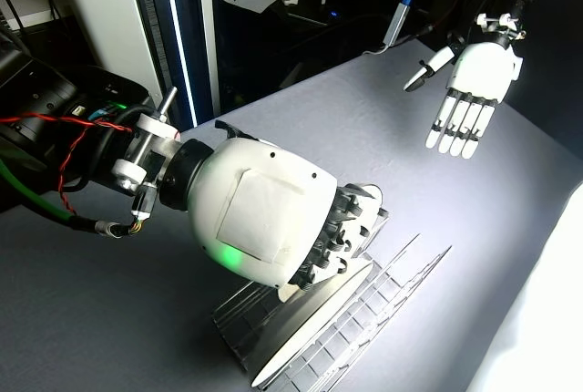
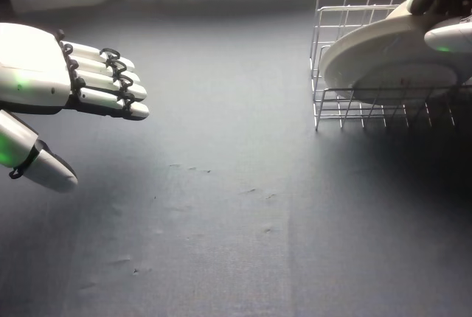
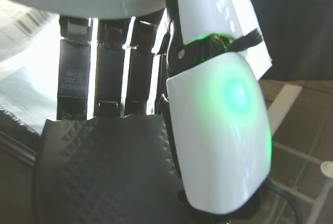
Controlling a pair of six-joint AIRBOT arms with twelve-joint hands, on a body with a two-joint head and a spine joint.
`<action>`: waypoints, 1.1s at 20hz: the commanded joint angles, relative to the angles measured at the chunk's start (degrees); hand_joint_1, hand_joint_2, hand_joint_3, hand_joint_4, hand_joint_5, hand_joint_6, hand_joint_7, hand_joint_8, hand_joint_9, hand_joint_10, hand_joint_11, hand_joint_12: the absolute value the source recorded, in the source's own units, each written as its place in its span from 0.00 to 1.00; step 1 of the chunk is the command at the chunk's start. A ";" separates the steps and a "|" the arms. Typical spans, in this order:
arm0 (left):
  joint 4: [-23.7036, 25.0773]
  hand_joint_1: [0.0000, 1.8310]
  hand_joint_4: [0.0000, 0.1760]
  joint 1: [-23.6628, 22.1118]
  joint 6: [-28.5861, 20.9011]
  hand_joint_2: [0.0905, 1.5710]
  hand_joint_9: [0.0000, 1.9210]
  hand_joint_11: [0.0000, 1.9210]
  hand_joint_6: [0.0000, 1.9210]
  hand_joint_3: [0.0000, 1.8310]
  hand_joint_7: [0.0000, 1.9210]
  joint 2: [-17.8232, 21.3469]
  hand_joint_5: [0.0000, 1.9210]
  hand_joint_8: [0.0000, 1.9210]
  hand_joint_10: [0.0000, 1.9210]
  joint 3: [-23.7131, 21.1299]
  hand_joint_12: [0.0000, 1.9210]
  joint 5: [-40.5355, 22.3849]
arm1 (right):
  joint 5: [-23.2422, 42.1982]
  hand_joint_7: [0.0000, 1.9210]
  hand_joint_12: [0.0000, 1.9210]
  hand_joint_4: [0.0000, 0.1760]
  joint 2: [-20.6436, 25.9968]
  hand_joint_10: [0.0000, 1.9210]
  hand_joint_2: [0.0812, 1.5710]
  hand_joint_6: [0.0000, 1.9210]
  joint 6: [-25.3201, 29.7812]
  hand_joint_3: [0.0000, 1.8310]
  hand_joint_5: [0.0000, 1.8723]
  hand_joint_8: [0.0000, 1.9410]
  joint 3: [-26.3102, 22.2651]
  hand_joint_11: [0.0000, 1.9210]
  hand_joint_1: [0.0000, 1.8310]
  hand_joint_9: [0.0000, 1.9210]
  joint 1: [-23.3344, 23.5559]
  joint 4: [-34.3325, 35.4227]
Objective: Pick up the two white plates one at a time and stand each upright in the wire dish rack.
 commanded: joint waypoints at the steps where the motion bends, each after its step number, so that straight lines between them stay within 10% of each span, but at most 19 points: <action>1: -3.73 0.00 0.00 -0.11 0.16 0.68 0.00 0.00 0.00 0.00 0.02 0.73 0.04 0.00 0.00 -0.01 0.00 -1.04 | 7.05 0.61 0.46 0.00 0.38 0.42 0.64 0.42 -0.47 0.00 0.54 0.33 0.43 0.54 0.77 0.62 0.29 -0.28; 21: -3.68 0.00 0.00 0.14 0.17 0.68 0.00 0.00 0.00 0.00 0.01 0.80 0.04 0.00 0.00 -0.95 0.00 -1.05 | 6.66 0.53 0.53 0.00 -0.78 0.59 0.69 0.57 -1.62 0.00 0.49 0.43 1.96 0.39 0.75 0.49 4.01 -10.56; 22: -3.68 0.00 0.00 0.14 0.17 0.68 0.00 0.00 0.00 0.00 0.01 0.81 0.04 0.00 0.00 -0.95 0.00 -1.06 | 6.49 0.54 0.54 0.00 -0.79 0.34 0.69 0.56 -1.62 0.00 0.50 0.44 2.00 0.37 0.69 0.47 3.99 -10.55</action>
